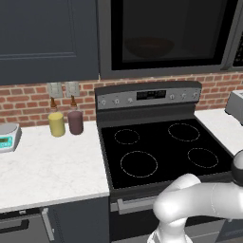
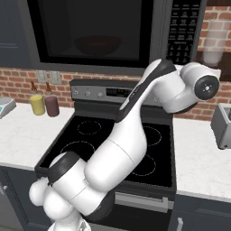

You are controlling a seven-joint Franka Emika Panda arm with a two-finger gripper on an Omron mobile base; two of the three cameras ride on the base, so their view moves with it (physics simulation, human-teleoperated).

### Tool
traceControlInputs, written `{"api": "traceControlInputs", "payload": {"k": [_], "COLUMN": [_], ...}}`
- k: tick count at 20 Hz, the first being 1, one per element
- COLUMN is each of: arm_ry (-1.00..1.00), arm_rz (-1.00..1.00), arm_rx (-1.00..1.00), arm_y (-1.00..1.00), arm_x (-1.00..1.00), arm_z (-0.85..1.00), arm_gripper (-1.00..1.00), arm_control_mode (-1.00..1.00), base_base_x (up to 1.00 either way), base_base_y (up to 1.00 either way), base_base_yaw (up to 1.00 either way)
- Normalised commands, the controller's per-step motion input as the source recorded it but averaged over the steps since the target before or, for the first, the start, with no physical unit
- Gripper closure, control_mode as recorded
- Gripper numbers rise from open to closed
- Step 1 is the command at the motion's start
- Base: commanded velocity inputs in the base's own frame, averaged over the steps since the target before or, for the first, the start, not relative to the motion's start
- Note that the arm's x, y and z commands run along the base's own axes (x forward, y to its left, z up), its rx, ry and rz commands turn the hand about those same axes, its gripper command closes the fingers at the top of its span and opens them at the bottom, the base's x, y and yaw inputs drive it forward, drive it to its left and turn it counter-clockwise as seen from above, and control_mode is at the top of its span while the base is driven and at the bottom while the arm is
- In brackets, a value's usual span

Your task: Open the microwave, place the bowl with waffle inside the microwave, then close the microwave door and turn it on.

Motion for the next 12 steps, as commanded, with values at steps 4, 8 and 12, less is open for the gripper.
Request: {"api": "traceControlInputs", "payload": {"k": [4, 8, 12], "arm_ry": [0.0, 0.0, 0.0], "arm_rz": [-0.01, -0.05, -0.08], "arm_rx": [0.0, 0.0, 0.0], "arm_y": [0.11, 0.04, 0.0], "arm_x": [0.29, 0.18, 0.09], "arm_z": [0.0, 0.0, 0.0], "arm_gripper": [-1.0, -1.0, -1.0], "arm_control_mode": [-1.0, -1.0, -1.0], "base_base_x": [0.0, 0.0, 0.0], "base_base_y": [0.0, 0.0, 0.0], "base_base_yaw": [0.0, 0.0, 0.0]}}
